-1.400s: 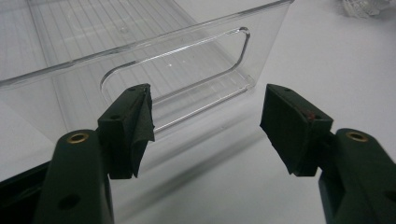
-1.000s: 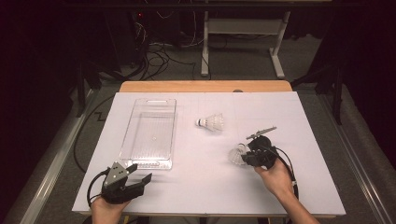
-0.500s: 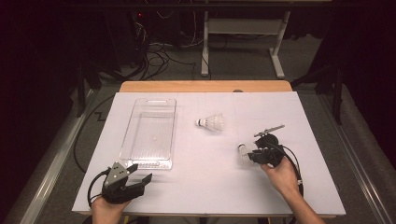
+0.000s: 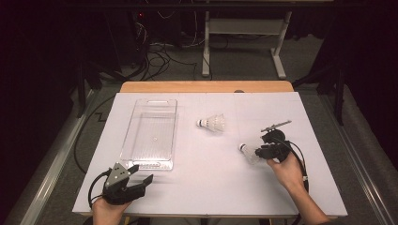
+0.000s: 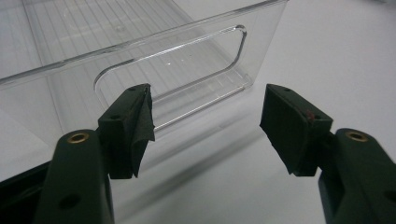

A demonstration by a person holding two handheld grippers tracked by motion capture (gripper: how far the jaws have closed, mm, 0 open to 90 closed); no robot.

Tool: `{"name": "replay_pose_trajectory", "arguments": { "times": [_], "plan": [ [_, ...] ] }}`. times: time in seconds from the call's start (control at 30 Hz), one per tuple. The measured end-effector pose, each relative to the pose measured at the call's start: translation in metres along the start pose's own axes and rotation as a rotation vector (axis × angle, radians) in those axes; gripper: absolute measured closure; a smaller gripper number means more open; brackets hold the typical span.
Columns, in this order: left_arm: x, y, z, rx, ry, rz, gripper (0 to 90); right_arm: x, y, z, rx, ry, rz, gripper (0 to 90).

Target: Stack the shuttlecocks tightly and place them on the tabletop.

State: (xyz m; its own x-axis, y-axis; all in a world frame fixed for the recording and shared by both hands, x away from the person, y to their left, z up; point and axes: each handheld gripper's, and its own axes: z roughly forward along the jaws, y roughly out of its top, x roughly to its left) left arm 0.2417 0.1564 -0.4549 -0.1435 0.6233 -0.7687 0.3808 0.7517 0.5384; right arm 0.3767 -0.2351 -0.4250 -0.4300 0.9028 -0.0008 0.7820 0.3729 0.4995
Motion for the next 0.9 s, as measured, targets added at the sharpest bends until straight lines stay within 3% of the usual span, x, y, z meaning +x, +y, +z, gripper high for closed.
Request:
{"name": "replay_pose_trajectory", "arguments": {
  "times": [0.27, 0.37, 0.9],
  "plan": [
    [-0.001, 0.0, 0.0, -0.003, 0.005, -0.016, 35.4, -0.01, 0.009, 0.006, -0.003, -0.018, 0.023, 66.2],
    [0.0, 0.0, 0.0, -0.001, -0.003, 0.0, 35.4, -0.014, 0.011, 0.009, -0.001, -0.015, 0.033, 66.2],
    [0.0, 0.0, 0.0, 0.0, 0.0, -0.002, 35.4, -0.026, 0.015, 0.019, -0.011, -0.001, 0.078, 65.0]
  ]
}}
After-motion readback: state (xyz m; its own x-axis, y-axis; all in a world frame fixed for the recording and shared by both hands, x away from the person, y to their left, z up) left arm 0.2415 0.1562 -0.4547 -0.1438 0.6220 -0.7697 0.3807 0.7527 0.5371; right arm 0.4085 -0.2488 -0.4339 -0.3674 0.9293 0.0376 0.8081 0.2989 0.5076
